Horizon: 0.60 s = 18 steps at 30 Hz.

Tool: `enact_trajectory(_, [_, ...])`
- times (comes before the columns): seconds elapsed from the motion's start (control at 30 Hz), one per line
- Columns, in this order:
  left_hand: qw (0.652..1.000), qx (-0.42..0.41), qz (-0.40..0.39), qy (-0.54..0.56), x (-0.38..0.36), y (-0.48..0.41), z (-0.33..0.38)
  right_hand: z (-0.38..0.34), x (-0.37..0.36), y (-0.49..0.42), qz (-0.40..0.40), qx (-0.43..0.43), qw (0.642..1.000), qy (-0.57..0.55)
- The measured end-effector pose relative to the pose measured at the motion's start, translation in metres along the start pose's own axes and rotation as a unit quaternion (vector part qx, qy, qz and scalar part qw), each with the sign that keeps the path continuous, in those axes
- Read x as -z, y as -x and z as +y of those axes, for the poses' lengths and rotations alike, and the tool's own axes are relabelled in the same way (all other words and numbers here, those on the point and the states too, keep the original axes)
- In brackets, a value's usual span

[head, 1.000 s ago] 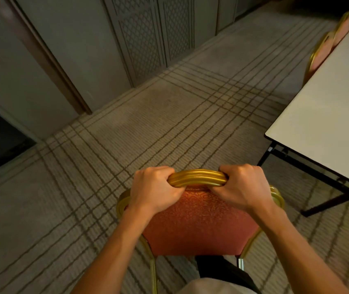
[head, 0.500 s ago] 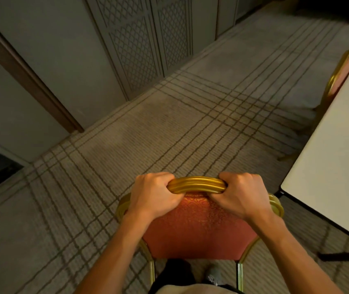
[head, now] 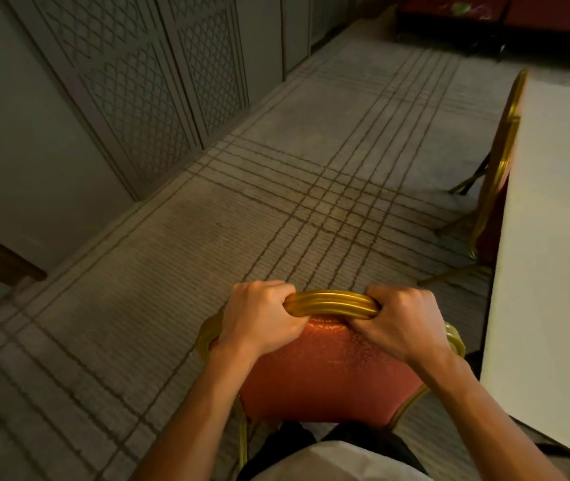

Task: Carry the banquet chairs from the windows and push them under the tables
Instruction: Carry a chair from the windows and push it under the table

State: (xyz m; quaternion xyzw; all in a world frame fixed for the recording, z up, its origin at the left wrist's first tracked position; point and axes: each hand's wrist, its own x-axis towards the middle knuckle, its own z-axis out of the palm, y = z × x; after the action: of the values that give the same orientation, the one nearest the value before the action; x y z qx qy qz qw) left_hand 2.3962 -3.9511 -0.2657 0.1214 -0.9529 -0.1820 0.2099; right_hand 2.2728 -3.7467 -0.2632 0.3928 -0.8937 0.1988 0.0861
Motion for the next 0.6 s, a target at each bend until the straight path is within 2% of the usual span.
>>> enact_trajectory(0.3, [0.995,-0.087,-0.043,0.029,-0.030,-0.146,-0.041,0.039,-0.018,-0.101,0.024,-0.077,0.997,0.009])
enact_trajectory(0.6, [0.977,-0.186,-0.104,0.029,-0.109,-0.327,-0.052,0.134,-0.052,-0.211,0.054,-0.184,0.981,0.002])
